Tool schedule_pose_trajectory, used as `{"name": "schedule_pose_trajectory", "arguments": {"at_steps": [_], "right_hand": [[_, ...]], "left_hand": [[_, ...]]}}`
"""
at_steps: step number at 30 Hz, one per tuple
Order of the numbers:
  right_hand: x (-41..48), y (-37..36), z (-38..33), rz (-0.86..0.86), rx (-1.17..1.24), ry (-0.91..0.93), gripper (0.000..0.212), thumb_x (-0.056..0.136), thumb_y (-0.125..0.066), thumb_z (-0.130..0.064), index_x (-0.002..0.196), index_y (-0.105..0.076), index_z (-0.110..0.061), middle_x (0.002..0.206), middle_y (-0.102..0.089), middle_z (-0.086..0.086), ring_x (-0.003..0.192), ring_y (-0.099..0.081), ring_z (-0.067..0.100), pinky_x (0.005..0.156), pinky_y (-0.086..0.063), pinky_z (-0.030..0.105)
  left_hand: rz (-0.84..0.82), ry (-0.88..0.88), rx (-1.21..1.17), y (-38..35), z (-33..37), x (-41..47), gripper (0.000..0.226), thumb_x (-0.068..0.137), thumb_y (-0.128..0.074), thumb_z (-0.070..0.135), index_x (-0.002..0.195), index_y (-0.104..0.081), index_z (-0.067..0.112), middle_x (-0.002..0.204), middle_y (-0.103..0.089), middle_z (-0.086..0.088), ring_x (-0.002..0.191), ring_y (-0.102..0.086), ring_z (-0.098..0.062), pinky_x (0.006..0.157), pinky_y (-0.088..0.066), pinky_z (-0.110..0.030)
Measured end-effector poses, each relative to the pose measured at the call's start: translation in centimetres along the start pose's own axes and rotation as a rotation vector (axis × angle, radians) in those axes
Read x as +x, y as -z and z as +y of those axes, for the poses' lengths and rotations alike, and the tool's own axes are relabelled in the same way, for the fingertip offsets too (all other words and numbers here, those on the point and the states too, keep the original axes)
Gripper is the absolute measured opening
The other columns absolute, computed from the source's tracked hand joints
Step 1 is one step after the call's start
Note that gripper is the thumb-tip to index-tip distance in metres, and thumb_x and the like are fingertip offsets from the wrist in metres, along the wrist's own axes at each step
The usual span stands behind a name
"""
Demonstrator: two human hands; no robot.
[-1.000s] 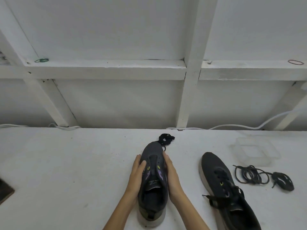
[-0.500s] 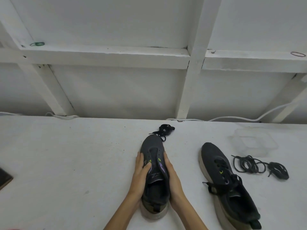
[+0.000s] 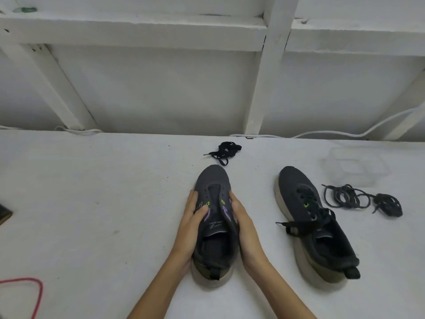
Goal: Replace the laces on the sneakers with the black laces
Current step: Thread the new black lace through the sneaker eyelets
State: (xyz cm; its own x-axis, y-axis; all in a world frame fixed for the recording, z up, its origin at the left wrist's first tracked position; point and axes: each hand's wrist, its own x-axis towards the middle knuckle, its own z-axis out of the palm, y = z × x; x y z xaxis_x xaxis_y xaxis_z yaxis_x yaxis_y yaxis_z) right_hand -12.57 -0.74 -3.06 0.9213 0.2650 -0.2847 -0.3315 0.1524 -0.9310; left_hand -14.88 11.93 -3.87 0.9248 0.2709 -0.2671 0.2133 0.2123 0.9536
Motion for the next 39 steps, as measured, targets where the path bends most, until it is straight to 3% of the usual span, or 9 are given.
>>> {"name": "schedule_pose_trajectory", "arguments": {"at_steps": [5,10,17,20,24,28,32,36,39], "right_hand": [[5.9,2.1,-3.8,0.227,-0.215,0.063,0.025,0.099,-0.048,-0.022,0.121,-0.062,-0.023,0.128,-0.058,-0.006,0.119,-0.053,0.013,0.099,-0.045,0.035],[13.8,1.3,-5.7,0.241,-0.612,0.284,0.029,0.091,-0.053,-0.006,0.113,-0.070,-0.011,0.123,-0.062,0.004,0.110,-0.056,0.016,0.090,-0.041,0.022],[19.6,0.8,-3.0,0.244,-1.449,0.407,0.032,0.095,-0.052,-0.024,0.120,-0.061,-0.007,0.126,-0.056,0.011,0.117,-0.046,0.032,0.084,-0.036,0.039],[19.3,0.9,-3.1,0.269,-1.323,0.417,0.024,0.093,-0.053,-0.018,0.112,-0.063,-0.006,0.111,-0.060,0.012,0.106,-0.049,0.033,0.078,-0.033,0.038],[18.2,0.5,-5.9,0.130,-0.701,0.266,0.007,0.092,-0.061,-0.014,0.087,-0.060,-0.009,0.079,-0.059,0.001,0.076,-0.052,0.020,0.065,-0.036,0.028],[15.8,-0.3,-8.7,-0.090,-0.472,0.234,0.005,0.092,-0.061,-0.004,0.095,-0.064,-0.007,0.082,-0.064,0.001,0.074,-0.058,0.011,0.068,-0.045,0.015],[14.3,-1.1,-9.7,-0.255,-0.442,0.227,0.013,0.087,-0.066,0.000,0.101,-0.065,0.000,0.090,-0.070,0.012,0.079,-0.065,0.020,0.075,-0.051,0.025],[13.7,-1.7,-10.2,-0.302,-0.433,0.245,0.019,0.087,-0.069,-0.005,0.102,-0.066,0.008,0.087,-0.069,0.018,0.078,-0.067,0.020,0.074,-0.055,0.029],[14.1,-0.8,-10.8,-0.108,-0.313,0.214,0.012,0.091,-0.066,-0.011,0.097,-0.069,-0.002,0.085,-0.070,0.010,0.074,-0.064,0.016,0.073,-0.051,0.030]], "left_hand": [[0.125,-0.103,-0.030,0.8,-0.9,-0.8,0.036,0.100,-0.047,0.014,0.133,-0.051,0.029,0.139,-0.052,0.015,0.130,-0.047,-0.002,0.111,-0.038,-0.027],[0.182,-0.196,0.097,1.1,-1.9,-1.2,0.037,0.097,-0.048,0.024,0.133,-0.054,0.021,0.137,-0.057,0.009,0.131,-0.049,-0.008,0.113,-0.037,-0.040],[0.181,-0.230,0.128,1.2,-2.1,-1.2,0.040,0.095,-0.044,0.023,0.133,-0.056,0.021,0.138,-0.056,0.008,0.132,-0.048,-0.012,0.113,-0.037,-0.044],[0.173,-0.243,0.099,1.3,-2.3,-1.0,0.039,0.095,-0.046,0.020,0.133,-0.056,0.019,0.137,-0.057,0.006,0.131,-0.049,-0.013,0.112,-0.038,-0.041],[0.233,-0.179,-0.014,1.3,-1.4,0.0,0.030,0.097,-0.051,0.005,0.122,-0.061,0.017,0.125,-0.065,0.006,0.122,-0.056,-0.011,0.103,-0.045,-0.026],[0.349,-0.182,-0.043,1.3,1.9,3.2,0.022,0.096,-0.055,0.011,0.114,-0.064,0.022,0.120,-0.065,0.009,0.118,-0.057,-0.006,0.102,-0.044,-0.026],[0.287,-0.278,0.094,0.0,6.7,6.1,0.026,0.094,-0.062,0.025,0.120,-0.059,0.024,0.114,-0.063,0.014,0.101,-0.057,0.007,0.083,-0.043,-0.005],[0.204,-0.275,0.256,-0.6,8.8,8.7,0.020,0.090,-0.068,0.023,0.109,-0.064,0.023,0.100,-0.067,0.006,0.090,-0.063,-0.007,0.080,-0.051,-0.020],[0.258,-0.275,0.174,0.6,8.7,9.9,0.012,0.091,-0.063,0.009,0.093,-0.070,0.018,0.083,-0.069,0.000,0.068,-0.064,-0.006,0.075,-0.053,-0.027]]}}
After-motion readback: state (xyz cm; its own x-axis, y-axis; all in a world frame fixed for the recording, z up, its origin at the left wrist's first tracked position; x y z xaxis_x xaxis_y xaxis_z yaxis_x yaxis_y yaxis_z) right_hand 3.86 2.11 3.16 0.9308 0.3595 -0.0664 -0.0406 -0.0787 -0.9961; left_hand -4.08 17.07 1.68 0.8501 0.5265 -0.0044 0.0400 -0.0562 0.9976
